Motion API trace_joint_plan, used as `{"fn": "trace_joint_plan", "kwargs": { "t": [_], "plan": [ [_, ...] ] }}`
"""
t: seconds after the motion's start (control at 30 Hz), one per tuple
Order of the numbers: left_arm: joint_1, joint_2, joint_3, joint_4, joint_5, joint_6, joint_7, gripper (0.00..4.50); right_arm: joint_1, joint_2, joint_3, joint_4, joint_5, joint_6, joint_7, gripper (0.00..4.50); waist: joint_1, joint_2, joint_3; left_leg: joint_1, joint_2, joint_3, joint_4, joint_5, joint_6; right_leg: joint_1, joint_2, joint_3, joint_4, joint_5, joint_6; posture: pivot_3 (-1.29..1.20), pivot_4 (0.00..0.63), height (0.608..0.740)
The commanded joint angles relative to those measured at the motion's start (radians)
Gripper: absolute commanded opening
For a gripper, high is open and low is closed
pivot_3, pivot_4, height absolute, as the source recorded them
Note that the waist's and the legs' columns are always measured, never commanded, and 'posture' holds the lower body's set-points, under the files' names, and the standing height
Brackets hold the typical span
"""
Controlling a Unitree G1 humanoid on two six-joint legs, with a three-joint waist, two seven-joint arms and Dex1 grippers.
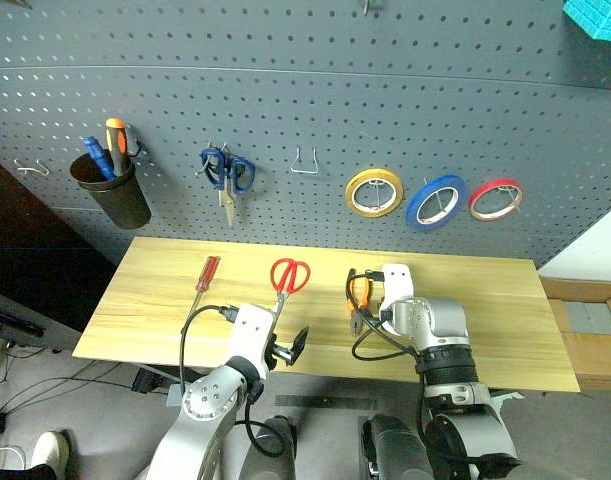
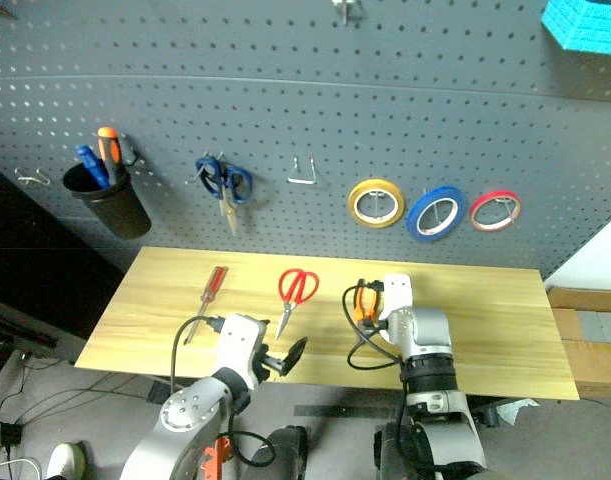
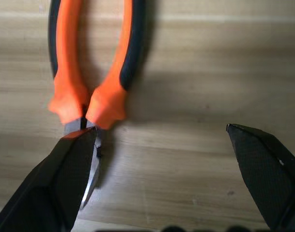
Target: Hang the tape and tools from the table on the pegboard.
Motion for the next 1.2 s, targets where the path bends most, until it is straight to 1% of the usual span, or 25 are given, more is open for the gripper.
{"fn": "trace_joint_plan", "kwargs": {
  "t": [0.03,0.13,0.27,0.43,0.57,0.77,0.9,0.97,1.2],
  "plan": [
    [-0.003,0.010,0.029,-0.052,-0.005,-0.007,0.004,4.50,-0.040,0.029,-0.024,0.025,0.006,-0.003,-0.033,4.46,0.000,0.001,0.002,0.000,0.000,0.000,0.000,0.000,0.000,0.000,0.000,0.000,0.000,0.000,0.000,0.17,0.269,0.740],
    [-0.001,0.014,0.039,-0.053,-0.009,-0.008,0.004,4.50,-0.058,0.025,-0.014,0.031,0.011,-0.004,-0.029,4.46,0.000,0.001,0.007,0.000,0.000,0.000,0.000,0.000,0.000,0.000,0.000,0.000,0.000,0.000,0.000,0.18,0.270,0.740],
    [0.015,0.019,0.050,-0.052,-0.013,-0.016,-0.001,4.50,-0.080,-0.008,-0.001,0.002,0.003,0.010,-0.022,4.46,0.000,0.000,0.015,0.000,0.000,0.000,0.000,0.000,0.000,0.000,0.000,0.000,0.000,-0.001,0.001,0.17,0.272,0.740],
    [0.011,0.015,0.047,-0.048,-0.014,-0.018,0.002,4.50,-0.111,-0.007,0.008,-0.033,0.002,0.035,-0.023,4.46,0.000,-0.001,0.018,-0.005,0.000,0.001,-0.002,0.000,0.000,-0.008,0.000,0.001,0.000,0.000,0.000,0.17,0.269,0.740],
    [0.003,0.011,0.046,-0.037,-0.013,-0.022,0.005,4.50,-0.142,-0.005,0.010,-0.072,0.008,0.080,-0.017,4.46,0.000,-0.002,0.019,-0.006,0.000,0.001,-0.004,0.000,0.000,-0.009,0.000,0.001,0.000,0.000,0.000,0.17,0.271,0.740],
    [0.003,0.008,0.046,-0.033,-0.014,-0.023,0.006,4.50,-0.185,0.073,-0.008,-0.124,0.027,0.148,-0.034,4.46,0.000,-0.002,0.022,-0.006,0.000,0.001,-0.007,0.000,0.000,-0.009,0.000,0.000,-0.001,-0.001,-0.001,0.17,0.275,0.740],
    [0.003,0.007,0.046,-0.034,-0.013,-0.021,0.009,4.50,-0.176,0.098,0.016,-0.111,0.030,0.130,-0.039,4.46,0.000,-0.002,0.024,-0.005,0.000,0.001,-0.010,0.000,0.000,-0.010,0.000,0.000,-0.001,-0.002,-0.002,0.18,0.277,0.740],
    [0.003,0.007,0.047,-0.037,-0.013,-0.018,0.009,4.50,-0.167,0.109,0.026,-0.102,0.030,0.116,-0.046,4.46,0.000,-0.002,0.026,-0.005,0.000,0.001,-0.012,0.000,0.000,-0.010,0.000,0.000,-0.001,-0.003,-0.003,0.19,0.289,0.740],
    [0.029,0.013,0.053,-0.061,-0.011,-0.008,0.012,4.50,-0.139,0.179,0.059,-0.113,0.055,0.104,-0.083,4.46,0.001,-0.004,0.045,-0.005,0.001,0.001,-0.014,0.000,0.000,-0.011,-0.001,0.000,-0.002,-0.004,-0.003,0.20,0.302,0.740]
  ]
}}
